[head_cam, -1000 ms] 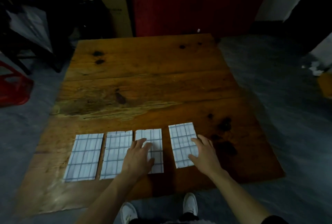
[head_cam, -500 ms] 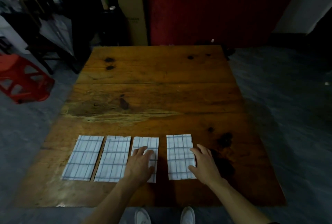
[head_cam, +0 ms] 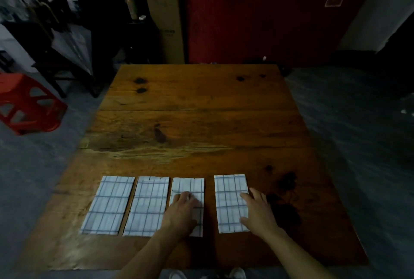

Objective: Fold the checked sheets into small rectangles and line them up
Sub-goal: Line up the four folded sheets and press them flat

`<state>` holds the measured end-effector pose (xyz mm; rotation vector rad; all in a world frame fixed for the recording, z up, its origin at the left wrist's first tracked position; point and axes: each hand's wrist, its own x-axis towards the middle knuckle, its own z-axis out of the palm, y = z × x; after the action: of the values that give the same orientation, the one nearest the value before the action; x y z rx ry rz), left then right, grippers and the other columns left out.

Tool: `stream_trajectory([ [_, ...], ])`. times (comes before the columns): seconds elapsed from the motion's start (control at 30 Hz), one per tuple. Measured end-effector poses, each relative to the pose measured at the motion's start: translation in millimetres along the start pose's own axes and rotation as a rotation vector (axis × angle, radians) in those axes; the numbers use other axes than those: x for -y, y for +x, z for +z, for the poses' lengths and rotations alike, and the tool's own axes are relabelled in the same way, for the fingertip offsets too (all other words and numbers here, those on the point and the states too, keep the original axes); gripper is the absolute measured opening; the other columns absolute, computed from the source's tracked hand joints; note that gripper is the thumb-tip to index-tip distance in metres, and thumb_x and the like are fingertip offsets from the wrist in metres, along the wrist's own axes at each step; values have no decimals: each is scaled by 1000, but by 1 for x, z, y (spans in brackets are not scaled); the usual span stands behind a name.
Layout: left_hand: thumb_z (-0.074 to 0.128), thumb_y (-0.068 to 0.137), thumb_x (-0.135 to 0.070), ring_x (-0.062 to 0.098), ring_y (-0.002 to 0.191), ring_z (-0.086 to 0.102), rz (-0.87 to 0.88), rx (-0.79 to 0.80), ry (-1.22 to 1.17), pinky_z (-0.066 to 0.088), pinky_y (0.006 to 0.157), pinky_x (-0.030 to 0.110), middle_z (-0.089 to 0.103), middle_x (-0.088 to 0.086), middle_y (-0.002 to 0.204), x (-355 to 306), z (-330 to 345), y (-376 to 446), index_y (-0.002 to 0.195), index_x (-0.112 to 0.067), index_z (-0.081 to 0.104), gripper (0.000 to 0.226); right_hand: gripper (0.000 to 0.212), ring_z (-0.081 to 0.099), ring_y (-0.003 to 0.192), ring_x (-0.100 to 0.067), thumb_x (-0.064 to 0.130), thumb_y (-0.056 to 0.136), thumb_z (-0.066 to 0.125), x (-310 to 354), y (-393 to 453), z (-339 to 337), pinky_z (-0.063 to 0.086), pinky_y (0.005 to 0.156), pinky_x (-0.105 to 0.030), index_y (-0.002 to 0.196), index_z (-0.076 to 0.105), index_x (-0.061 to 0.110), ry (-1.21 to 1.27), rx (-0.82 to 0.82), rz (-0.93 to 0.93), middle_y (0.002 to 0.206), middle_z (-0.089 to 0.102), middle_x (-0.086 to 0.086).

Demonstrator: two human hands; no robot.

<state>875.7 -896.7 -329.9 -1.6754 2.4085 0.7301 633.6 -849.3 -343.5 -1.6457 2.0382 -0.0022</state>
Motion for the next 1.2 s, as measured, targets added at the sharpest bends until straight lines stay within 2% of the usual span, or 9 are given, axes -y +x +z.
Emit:
stream_trajectory([
  [0.37,70,85,-34,21,142,22,10,-12,17,36,110,37,24,-5,154,4,5,2,140,-34,39,64,79,20,138,-21,33,83,73,11,1,6,34,114,-37,148,28,25,36,-23,13,154,18,0],
  [0.73,69,85,-32,22,142,22,22,8,18,37,111,40,24,-4,153,8,4,3,138,-34,40,60,75,20,137,-21,28,86,71,29,-11,17,31,113,-31,148,28,22,71,-55,18,154,16,-2],
  [1.2,72,82,-34,21,140,23,20,-3,-17,38,110,39,28,-5,150,9,7,4,134,-36,43,59,79,17,140,-23,32,85,73,43,-12,22,32,113,-32,149,29,20,80,-64,30,155,16,-2],
])
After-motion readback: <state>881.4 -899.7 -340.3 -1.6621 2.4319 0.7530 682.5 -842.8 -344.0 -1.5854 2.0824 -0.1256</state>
